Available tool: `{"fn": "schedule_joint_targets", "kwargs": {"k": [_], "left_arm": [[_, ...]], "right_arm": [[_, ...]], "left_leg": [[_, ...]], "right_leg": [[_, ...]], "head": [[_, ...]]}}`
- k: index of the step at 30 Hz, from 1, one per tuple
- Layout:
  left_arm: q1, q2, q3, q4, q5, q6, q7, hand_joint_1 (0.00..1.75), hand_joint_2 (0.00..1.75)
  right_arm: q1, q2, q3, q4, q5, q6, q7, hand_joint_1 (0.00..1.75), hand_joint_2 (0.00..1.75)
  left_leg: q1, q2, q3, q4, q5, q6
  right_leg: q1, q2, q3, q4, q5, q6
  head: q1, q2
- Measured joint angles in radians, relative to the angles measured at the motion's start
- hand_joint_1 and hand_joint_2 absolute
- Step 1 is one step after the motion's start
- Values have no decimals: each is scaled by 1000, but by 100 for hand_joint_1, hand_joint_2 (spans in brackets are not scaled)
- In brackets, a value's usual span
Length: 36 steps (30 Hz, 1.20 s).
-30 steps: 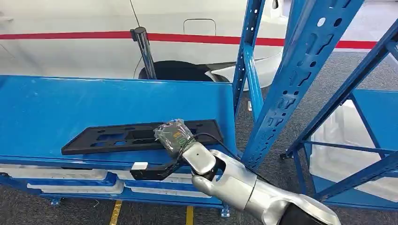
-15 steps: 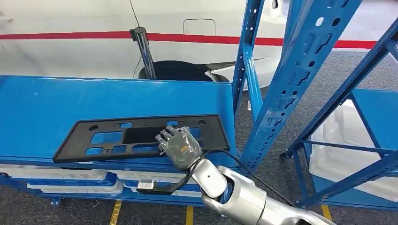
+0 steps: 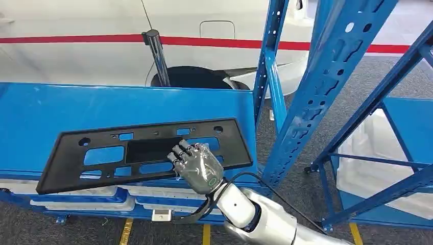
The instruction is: Take the parts from the cabinet and place them on the table.
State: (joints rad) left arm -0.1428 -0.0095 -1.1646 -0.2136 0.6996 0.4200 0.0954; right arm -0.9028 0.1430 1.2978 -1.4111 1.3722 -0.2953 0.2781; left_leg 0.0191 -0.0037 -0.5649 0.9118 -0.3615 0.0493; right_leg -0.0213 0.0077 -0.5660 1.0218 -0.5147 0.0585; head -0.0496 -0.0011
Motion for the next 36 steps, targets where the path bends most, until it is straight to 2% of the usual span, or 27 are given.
{"fn": "schedule_joint_targets", "kwargs": {"k": [2,3,4,5,7,8,9,10,11,13,14,15,17,18,19,20,21,23,24,27,29,30,32,33,34,35,36], "left_arm": [[0,0,-1,0,0,-2,0,0,175],[0,0,-3,0,0,-3,0,0,175],[0,0,-5,0,1,-5,-1,0,175],[0,0,-6,0,1,-7,-2,0,175],[-2,0,-7,0,2,-7,-2,0,175],[-3,1,-8,0,2,-7,-2,0,175],[-4,5,-9,0,2,-7,-2,0,175],[-6,3,-11,0,2,-7,-2,0,175],[-6,3,-12,0,2,-8,-2,0,175],[-4,1,-13,0,3,-8,-2,0,175],[-4,1,-14,0,3,-8,-2,0,175],[-5,1,-14,0,3,-7,-2,0,175],[-11,1,-14,0,2,-8,-4,0,175],[-13,1,-14,0,1,-9,-4,0,175],[-13,1,-15,0,0,-9,-4,0,175],[-12,0,-16,0,-2,-9,-3,0,175],[-8,0,-17,0,-4,-9,-1,0,175],[1,0,-18,0,-6,-9,2,0,175],[3,0,-18,0,-9,-8,2,0,175],[9,1,-20,0,-9,-8,2,0,175],[7,0,-21,0,-10,-7,1,0,175],[6,-1,-22,0,-10,-8,2,0,175],[5,-1,-23,0,-12,-8,1,0,175],[4,-2,-24,0,-12,-7,1,0,175],[3,-2,-24,0,-12,-8,1,0,175],[2,-2,-24,0,-12,-7,1,0,175],[0,-2,-24,0,-12,-8,1,0,175]], "right_arm": [[5,-6,-4,-6,-1,1,-5,175,175],[11,-9,-5,-6,-2,1,-5,175,175],[17,-14,-5,-9,-3,2,-6,175,175],[21,-16,-5,-10,-5,3,-8,175,175],[24,-18,-5,-12,-8,7,-11,175,175],[24,-19,-6,-15,-10,9,-13,175,175],[24,-19,-6,-18,-11,10,-19,175,175],[28,-16,-5,-22,-11,10,-24,175,175],[31,-15,-5,-24,-10,10,-26,175,175],[34,-10,-5,-27,-11,10,-29,175,175],[32,-9,-5,-29,-11,9,-29,175,175],[32,-8,-6,-31,-11,8,-29,175,175],[32,-13,-9,-31,-11,8,-28,175,175],[32,-14,-9,-31,-11,8,-29,175,175],[34,-14,-9,-31,-11,8,-29,175,175],[34,-14,-9,-31,-12,7,-29,175,175],[34,-14,-9,-31,-12,6,-30,175,175],[34,-14,-9,-32,-13,5,-33,175,175],[34,-14,-9,-35,-13,4,-35,175,175],[33,-14,-10,-38,-13,1,-35,175,175],[34,-19,-13,-39,-13,1,-35,175,175],[34,-19,-15,-39,-13,0,-35,175,175],[38,-21,-16,-39,-14,-1,-38,175,175],[41,-22,-16,-39,-14,-1,-37,175,175],[44,-24,-16,-39,-14,-1,-38,175,175],[47,-26,-16,-39,-14,-1,-38,175,175],[48,-28,-16,-39,-15,-1,-38,175,175]], "left_leg": [[0,1,-3,0,1,-1],[1,1,-5,0,2,-4],[4,0,-6,1,4,-7],[8,-1,-7,1,6,-11],[23,-2,-12,7,8,-30],[24,-3,-16,16,6,-44],[20,-6,-25,22,5,-55],[18,-8,-24,28,8,-64],[21,-12,-30,30,12,-69],[30,-23,-37,20,27,-90],[32,-17,-51,39,2,-88],[28,-10,-69,90,-52,-84],[23,-8,-117,262,-165,-83],[21,-8,-130,338,-199,-82],[20,-8,-124,372,-207,-80],[18,-8,-97,353,-195,-75],[16,-8,-46,287,-168,-68],[10,-8,76,96,-116,-53],[5,-9,107,37,-137,-46],[-9,-11,93,36,-123,-43],[0,-4,86,23,-99,-23],[-2,-3,75,22,-90,-15],[-4,2,51,23,-71,-4],[-6,4,40,24,-63,-2],[-8,4,29,24,-54,-2],[-9,4,18,24,-46,-3],[-10,4,8,25,-38,-5]], "right_leg": [[-3,0,-71,167,-85,4],[-5,0,-98,230,-105,7],[-8,-1,-105,251,-100,10],[-12,-1,-89,224,-75,14],[-25,-4,8,42,14,30],[-37,-5,58,-48,34,43],[-27,7,60,-49,37,38],[-27,13,44,-33,45,21],[-29,11,44,-40,29,9],[-24,1,30,-37,38,-11],[-25,-9,24,-38,47,-23],[-23,-12,15,-38,54,-33],[-17,-21,-4,-37,68,-43],[-12,-22,-15,-37,75,-45],[-8,-21,-25,-37,83,-47],[-5,-19,-32,-37,89,-46],[-3,-16,-39,-36,95,-45],[-1,-10,-46,-36,105,-38],[2,-10,-52,-36,111,-31],[-3,-11,-57,-41,134,-12],[-5,-9,-63,-37,128,-1],[-2,-8,-80,-3,81,-1],[-1,-8,-130,151,-32,2],[-1,-8,-151,226,-66,5],[-1,-8,-158,273,-71,6],[-1,-8,-141,272,-49,4],[0,-8,-98,222,-11,2]], "head": [[0,0],[0,0],[0,0],[0,0],[0,0],[0,0],[0,0],[0,0],[-1,0],[-2,0],[-1,0],[-2,0],[-2,0],[-2,0],[-2,0],[-2,0],[-2,0],[-2,0],[-2,0],[-1,0],[-2,0],[0,0],[0,0],[0,0],[-1,0],[0,0],[0,0]]}}
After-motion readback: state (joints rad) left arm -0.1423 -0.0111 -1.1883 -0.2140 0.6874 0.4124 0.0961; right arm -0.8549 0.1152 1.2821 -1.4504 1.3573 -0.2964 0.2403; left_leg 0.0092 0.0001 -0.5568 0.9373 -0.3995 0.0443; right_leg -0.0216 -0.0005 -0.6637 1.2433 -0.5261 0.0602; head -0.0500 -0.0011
